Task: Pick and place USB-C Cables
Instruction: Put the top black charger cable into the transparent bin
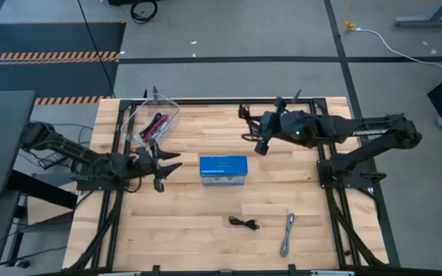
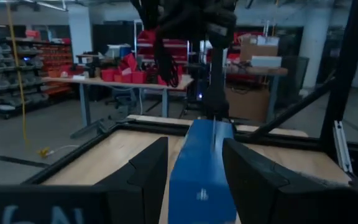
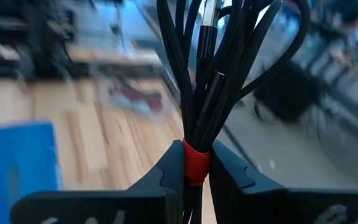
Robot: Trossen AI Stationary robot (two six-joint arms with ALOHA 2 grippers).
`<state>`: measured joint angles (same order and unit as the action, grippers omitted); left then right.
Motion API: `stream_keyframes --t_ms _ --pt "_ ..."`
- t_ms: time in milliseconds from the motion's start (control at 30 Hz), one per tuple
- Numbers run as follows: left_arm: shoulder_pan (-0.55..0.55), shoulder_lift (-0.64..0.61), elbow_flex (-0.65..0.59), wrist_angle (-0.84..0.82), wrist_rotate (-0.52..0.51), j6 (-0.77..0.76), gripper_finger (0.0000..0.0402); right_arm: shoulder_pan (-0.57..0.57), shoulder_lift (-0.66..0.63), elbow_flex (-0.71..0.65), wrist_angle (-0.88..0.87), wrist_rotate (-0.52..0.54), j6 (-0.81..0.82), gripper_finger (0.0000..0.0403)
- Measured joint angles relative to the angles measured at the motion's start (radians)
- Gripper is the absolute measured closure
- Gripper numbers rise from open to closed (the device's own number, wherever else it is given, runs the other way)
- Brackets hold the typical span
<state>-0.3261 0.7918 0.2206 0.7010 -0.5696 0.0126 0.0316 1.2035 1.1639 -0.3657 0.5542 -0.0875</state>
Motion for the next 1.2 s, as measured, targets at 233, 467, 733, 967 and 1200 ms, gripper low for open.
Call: stream_keyframes --t_ms 233,467,733,967,1200 --pt "0.103 0.006 0.289 -0.300 0.117 0.059 0.0242 0.054 0.066 -0.001 0.143 -0.006 -0.121 0.0353" --pt "0.162 0.066 0.509 -0.409 0.194 0.121 0.0242 0.067 0.133 -0.001 0.359 -0.014 -0.256 0.0353" --pt "0.222 0.215 0.679 -0.538 0.216 0.183 0.0241 0.059 0.154 -0.001 0.519 -0.142 -0.290 0.0353" --pt "0.279 0.341 0.782 -0.514 0.284 0.218 0.0241 0.059 0.180 -0.001 0.537 -0.155 -0.283 0.0353" --pt "0.297 0.416 0.827 -0.446 0.315 0.245 0.0241 0.059 0.194 -0.001 0.538 -0.155 -0.282 0.0353"
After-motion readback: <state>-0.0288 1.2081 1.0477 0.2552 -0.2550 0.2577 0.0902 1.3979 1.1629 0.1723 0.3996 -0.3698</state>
